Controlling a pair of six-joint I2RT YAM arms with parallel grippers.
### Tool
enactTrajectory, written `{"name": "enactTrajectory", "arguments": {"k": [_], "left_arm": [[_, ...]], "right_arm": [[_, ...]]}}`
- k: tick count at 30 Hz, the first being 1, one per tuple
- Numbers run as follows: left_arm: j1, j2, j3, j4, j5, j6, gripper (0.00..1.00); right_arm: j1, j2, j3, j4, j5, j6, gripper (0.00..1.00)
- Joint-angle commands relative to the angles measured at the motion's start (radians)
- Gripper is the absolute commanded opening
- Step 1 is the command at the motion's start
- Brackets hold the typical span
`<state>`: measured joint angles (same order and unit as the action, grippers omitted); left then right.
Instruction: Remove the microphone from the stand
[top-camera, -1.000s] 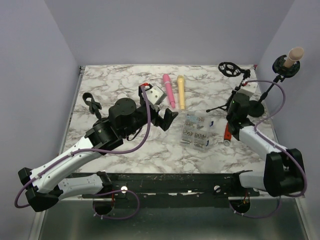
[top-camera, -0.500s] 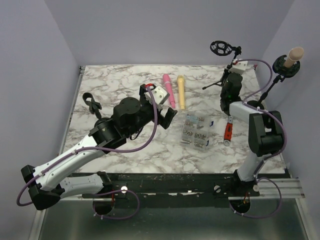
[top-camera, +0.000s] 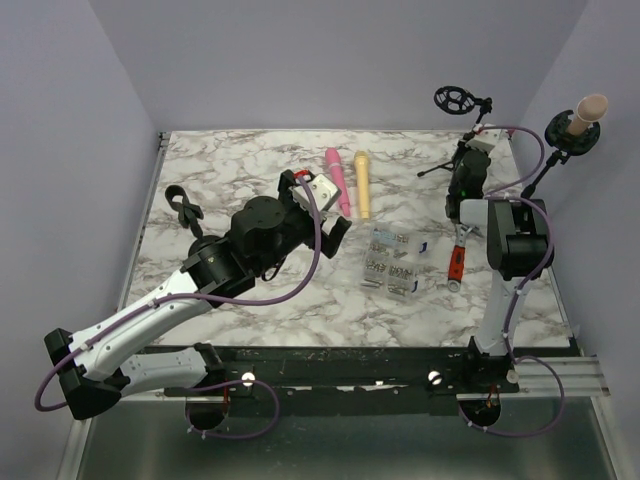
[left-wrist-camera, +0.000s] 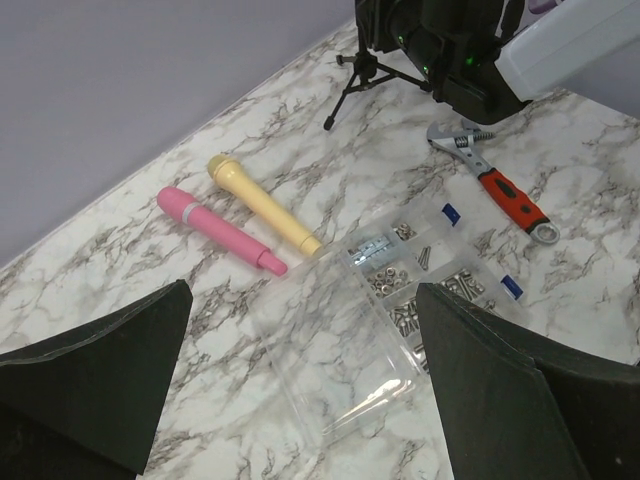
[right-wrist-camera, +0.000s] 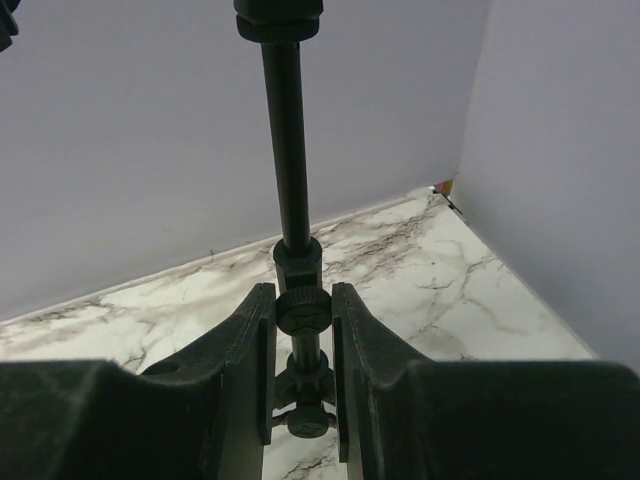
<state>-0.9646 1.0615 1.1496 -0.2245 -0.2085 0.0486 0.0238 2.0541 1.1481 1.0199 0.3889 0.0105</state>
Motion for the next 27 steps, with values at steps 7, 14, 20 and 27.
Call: {"name": "enactTrajectory", "arguments": {"k": [7, 14, 20, 27], "left_arm": [[-0.007, -0.005, -0.009, 0.025, -0.026, 0.019, 0.99], [-0.009, -0.018, -0.011, 0.027, -0.01, 0.009, 0.99], [-0.011, -0.04, -0.006, 0.023, 0.018, -0.008, 0.99], [-0.02, -0.058, -0.01, 0.029, 0.011, -0.008, 0.99]], "right_arm": [[-0.005, 0.069, 0.028, 0.139, -0.071, -0.178, 0.01], [0.006, 0.054, -0.05, 0.004, -0.149, -0.461, 0.01], [0.008, 0.035, -0.022, -0.174, -0.1, -0.694, 0.01], [0.043, 0.077, 0.13, -0.388, 0.049, -0.96, 0.01]]}}
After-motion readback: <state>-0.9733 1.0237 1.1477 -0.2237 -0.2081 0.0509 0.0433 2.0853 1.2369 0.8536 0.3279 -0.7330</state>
